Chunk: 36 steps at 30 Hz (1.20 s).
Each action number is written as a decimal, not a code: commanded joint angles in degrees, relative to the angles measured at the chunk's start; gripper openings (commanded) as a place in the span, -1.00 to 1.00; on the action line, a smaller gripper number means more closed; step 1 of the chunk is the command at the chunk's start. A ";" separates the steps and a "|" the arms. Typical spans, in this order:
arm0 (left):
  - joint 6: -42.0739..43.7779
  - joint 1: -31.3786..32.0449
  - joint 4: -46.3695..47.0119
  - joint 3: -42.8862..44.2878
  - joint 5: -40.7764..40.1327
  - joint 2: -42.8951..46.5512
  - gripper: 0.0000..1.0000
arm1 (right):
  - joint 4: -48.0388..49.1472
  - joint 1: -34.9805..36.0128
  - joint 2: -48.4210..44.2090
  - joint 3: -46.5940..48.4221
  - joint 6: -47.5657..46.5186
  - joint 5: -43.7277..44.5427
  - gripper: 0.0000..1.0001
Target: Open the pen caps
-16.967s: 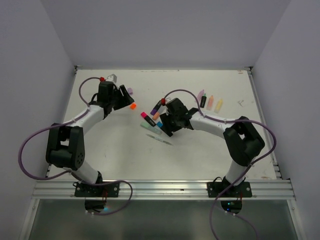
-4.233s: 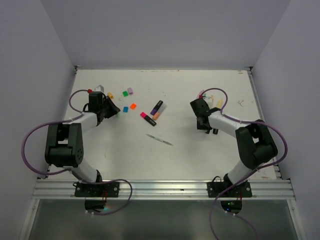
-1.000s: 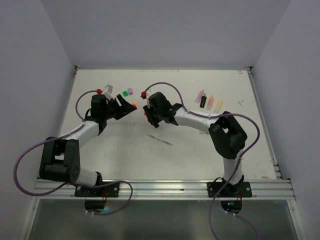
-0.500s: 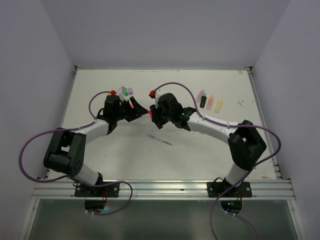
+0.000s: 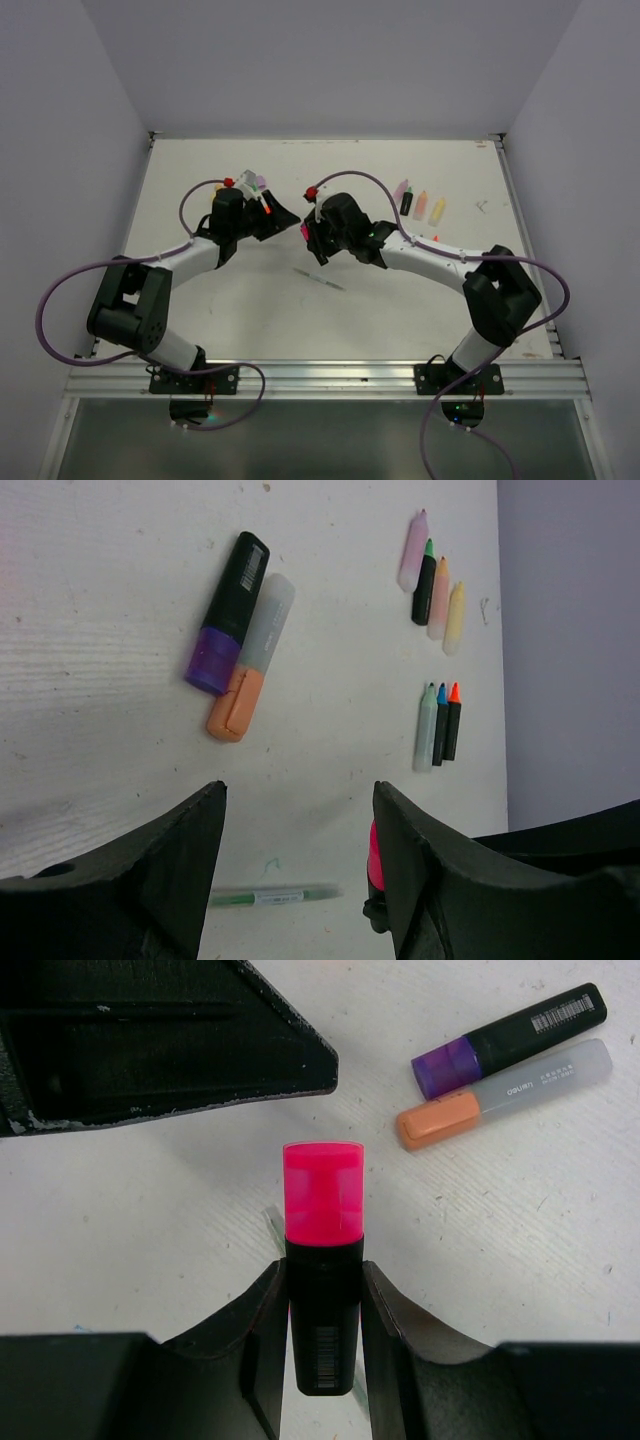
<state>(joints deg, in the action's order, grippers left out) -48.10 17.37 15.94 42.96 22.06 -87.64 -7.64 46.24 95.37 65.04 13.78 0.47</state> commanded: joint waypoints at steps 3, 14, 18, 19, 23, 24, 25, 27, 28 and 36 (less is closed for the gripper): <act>-1.56 0.39 3.30 1.60 0.08 1.94 0.27 | 2.80 0.26 -3.00 -0.79 1.69 -0.21 -1.00; -5.52 1.62 9.19 -1.04 4.57 1.94 0.25 | 4.83 0.34 -0.81 1.76 3.97 -2.58 -1.00; -5.43 2.32 9.19 -1.12 4.48 1.94 0.25 | 5.61 0.26 -0.54 2.11 4.76 -2.67 -1.00; -5.43 2.50 9.19 -1.12 4.30 1.94 0.25 | 5.62 0.26 -0.45 2.20 4.76 -2.75 -1.00; -5.25 3.29 9.19 -1.12 4.04 1.59 0.21 | 5.70 0.34 -0.01 2.73 5.38 -2.67 -1.00; -5.25 3.38 9.28 -1.12 4.13 1.50 0.16 | 6.05 0.26 -0.10 2.73 5.47 -2.49 -1.00; -5.17 3.46 9.28 -1.12 4.13 1.42 0.14 | 6.23 0.34 -0.10 2.73 5.64 -2.32 -1.00; -5.08 3.73 9.37 -1.12 3.86 1.42 0.03 | 6.41 0.34 -0.10 2.73 5.82 -2.14 -1.00; -5.08 3.73 9.37 -1.12 3.95 1.24 0.00 | 6.50 0.26 -0.01 2.82 5.91 -1.97 -1.00; -4.90 4.34 9.72 -1.30 3.95 0.62 -0.23 | 7.37 0.26 0.17 3.17 7.14 -0.74 -1.00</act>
<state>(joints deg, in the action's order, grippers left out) -53.01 21.12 23.07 42.26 25.36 -87.44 -3.33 46.28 95.31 65.56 19.62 -1.06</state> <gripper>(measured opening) 0.389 0.339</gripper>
